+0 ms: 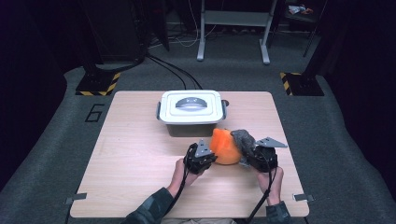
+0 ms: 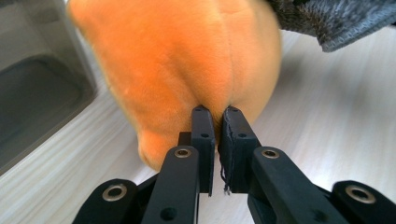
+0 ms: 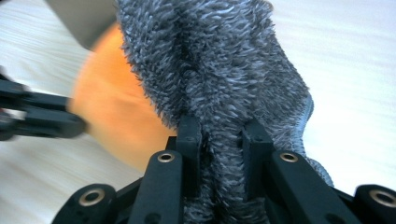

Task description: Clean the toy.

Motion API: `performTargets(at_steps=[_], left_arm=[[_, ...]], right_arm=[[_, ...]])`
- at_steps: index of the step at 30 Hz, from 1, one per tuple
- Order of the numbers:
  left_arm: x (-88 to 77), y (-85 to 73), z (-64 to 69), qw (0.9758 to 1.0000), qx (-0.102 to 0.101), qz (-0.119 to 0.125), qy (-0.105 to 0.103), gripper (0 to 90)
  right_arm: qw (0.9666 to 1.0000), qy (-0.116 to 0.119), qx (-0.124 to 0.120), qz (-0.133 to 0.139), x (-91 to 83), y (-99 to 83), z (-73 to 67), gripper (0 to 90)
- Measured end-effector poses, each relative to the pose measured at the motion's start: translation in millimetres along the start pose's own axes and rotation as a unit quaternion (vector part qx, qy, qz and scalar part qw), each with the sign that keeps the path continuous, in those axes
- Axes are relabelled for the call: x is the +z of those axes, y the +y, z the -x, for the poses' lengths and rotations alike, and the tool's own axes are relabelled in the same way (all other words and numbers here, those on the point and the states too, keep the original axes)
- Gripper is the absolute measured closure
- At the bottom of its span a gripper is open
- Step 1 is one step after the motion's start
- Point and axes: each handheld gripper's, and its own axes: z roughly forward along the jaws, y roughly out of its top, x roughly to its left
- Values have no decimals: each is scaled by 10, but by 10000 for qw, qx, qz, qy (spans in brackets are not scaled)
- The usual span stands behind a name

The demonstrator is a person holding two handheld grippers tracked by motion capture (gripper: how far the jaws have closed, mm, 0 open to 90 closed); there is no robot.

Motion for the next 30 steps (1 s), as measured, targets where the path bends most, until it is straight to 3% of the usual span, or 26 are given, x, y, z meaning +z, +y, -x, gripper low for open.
performTargets(at_steps=[7, 12, 15, 21, 30], left_arm=[[-70, 68, 32, 9994, -181, 150, -244, 850], [-97, 87, 42, 9990, -225, 191, -340, 849], [-74, 77, 32, 9988, -259, 177, -368, 849], [-61, 51, -9, 9987, -320, 181, -363, 849], [-55, 22, -53, 9986, -362, 161, -337, 847]], right_arm=[[9992, 203, -310, 149, -125, 159, -230, 732], [9985, 280, -458, 104, -33, 205, -341, 729], [9985, 209, -499, -14, 81, 192, -359, 728], [9985, 122, -522, -103, 130, 172, -318, 730], [9994, -107, -201, -247, 174, 16, -36, 728]])
